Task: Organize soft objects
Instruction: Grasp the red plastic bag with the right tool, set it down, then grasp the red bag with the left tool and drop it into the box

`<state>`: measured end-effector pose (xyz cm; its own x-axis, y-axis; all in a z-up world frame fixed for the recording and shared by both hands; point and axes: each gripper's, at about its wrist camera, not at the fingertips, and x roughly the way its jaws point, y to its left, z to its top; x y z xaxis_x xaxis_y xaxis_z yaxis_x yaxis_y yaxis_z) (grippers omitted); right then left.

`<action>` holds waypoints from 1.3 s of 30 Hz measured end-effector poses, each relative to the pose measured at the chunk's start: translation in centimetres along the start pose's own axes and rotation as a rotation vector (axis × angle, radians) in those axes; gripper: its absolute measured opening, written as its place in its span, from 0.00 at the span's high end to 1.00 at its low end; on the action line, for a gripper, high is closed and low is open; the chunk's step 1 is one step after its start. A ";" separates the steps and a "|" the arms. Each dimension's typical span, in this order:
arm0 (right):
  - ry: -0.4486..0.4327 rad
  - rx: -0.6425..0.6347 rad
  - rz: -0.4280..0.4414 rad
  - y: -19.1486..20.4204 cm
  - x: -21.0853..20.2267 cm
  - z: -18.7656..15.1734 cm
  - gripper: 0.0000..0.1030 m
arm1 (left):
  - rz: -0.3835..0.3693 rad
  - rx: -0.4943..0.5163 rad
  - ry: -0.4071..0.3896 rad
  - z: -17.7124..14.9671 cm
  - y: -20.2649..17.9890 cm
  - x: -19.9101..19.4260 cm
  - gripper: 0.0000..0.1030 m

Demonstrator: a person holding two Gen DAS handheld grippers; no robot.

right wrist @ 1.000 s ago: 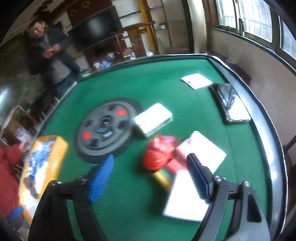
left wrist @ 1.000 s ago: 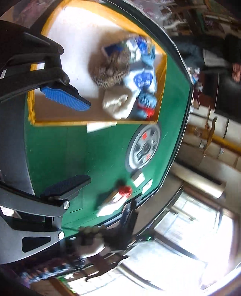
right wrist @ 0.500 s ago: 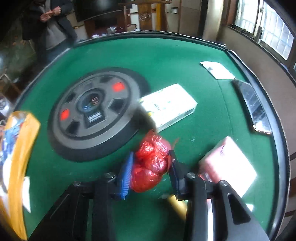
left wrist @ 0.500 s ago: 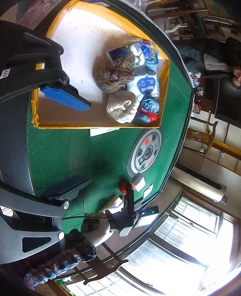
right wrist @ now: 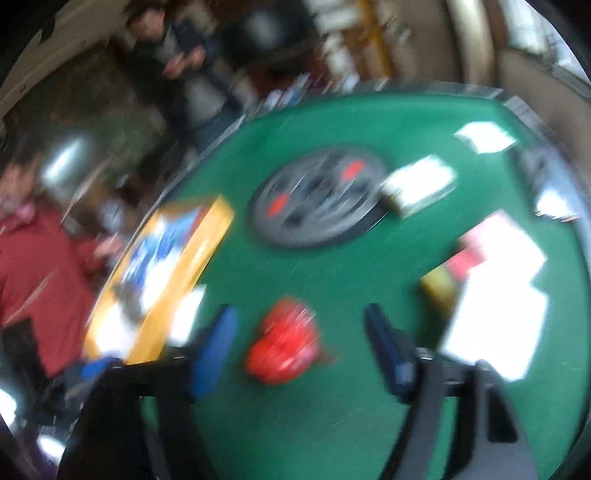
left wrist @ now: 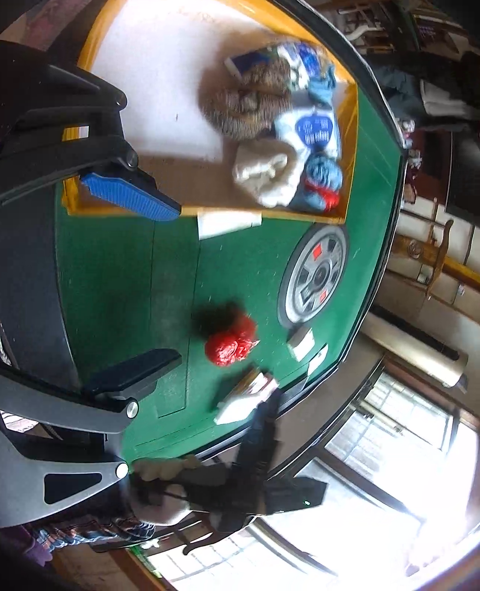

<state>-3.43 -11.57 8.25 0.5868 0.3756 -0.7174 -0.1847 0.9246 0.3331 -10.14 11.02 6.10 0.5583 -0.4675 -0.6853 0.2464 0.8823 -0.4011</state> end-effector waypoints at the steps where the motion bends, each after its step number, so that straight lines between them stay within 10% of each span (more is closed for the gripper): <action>1: -0.066 0.025 -0.035 -1.0 -0.9 0.1 0.27 | -0.004 0.008 0.009 0.1 -0.5 0.3 0.31; 11: -0.246 0.284 -0.232 -12.4 -1.3 0.4 0.27 | 0.031 0.042 0.052 2.9 -5.6 7.4 0.31; 22: -0.273 0.385 -0.126 -14.0 -1.9 -0.5 0.27 | 0.135 0.204 0.108 4.7 -9.8 17.1 0.32; 24: -0.280 0.378 -0.141 -13.9 -2.1 -0.6 0.27 | 0.139 0.276 0.108 4.3 -10.8 17.6 0.65; 39: -0.158 0.385 -0.187 -15.0 0.6 -1.1 0.27 | -0.023 0.132 -0.066 2.5 -5.5 3.0 0.71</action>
<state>-1.17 -25.13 2.15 0.7009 0.1621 -0.6946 0.2252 0.8737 0.4311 -7.80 4.91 7.79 0.6012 -0.4868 -0.6337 0.3594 0.8730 -0.3297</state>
